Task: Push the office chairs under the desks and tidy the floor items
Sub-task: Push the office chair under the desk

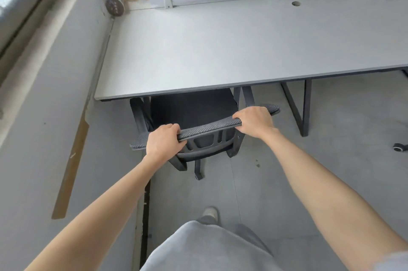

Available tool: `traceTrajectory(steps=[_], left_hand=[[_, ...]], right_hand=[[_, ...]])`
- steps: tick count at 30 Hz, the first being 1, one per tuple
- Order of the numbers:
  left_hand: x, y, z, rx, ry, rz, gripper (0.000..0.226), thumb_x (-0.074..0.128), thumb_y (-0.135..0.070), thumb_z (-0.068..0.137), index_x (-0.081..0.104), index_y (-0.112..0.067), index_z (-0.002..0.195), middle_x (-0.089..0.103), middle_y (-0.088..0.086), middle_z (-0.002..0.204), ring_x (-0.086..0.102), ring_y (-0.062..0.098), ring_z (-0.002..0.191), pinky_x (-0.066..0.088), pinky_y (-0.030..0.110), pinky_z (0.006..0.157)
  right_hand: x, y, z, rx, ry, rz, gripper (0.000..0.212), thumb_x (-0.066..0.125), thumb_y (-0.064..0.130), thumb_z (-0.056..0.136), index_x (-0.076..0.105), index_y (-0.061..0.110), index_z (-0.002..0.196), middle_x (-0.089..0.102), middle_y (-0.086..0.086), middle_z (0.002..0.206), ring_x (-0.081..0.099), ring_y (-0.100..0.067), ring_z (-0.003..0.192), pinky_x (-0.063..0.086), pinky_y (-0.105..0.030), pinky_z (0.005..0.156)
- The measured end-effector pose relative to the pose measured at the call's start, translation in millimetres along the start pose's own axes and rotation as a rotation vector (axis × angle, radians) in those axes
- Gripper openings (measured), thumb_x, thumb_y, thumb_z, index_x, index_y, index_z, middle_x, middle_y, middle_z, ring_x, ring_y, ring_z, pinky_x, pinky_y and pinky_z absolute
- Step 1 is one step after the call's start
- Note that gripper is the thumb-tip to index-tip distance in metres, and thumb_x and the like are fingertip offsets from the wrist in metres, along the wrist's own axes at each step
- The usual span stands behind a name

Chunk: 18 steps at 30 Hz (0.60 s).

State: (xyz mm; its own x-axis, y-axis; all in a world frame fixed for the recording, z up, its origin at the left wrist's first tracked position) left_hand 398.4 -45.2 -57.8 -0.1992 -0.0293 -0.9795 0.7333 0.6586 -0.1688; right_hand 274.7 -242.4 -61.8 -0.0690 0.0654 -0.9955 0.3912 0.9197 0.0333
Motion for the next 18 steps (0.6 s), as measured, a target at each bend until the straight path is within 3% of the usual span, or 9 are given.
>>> traceTrajectory(steps=[18], left_hand=[[-3,6,39,-0.203,-0.074,-0.048,0.022,0.062,-0.034,0.081,0.061,-0.019,0.097,0.066,-0.002,0.094,0.057,0.018,0.089,0.052,0.033,0.070]], right_hand=[[-8,-17,66,-0.119,0.014,0.039,0.034,0.056,0.039,0.086,0.061,0.031,0.118,0.070,0.004,0.105,0.062,-0.020,0.100,0.043,-0.027,0.069]])
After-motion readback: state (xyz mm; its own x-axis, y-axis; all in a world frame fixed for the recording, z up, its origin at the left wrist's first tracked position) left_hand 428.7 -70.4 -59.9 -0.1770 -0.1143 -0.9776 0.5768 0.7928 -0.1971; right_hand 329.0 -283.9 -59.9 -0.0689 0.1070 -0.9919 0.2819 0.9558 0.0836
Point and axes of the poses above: each hand's wrist, its own z-axis towards the middle knuckle, its own x-axis out of the palm, y = z × x, the point moved 8 cm from there along z, towards the middle knuckle
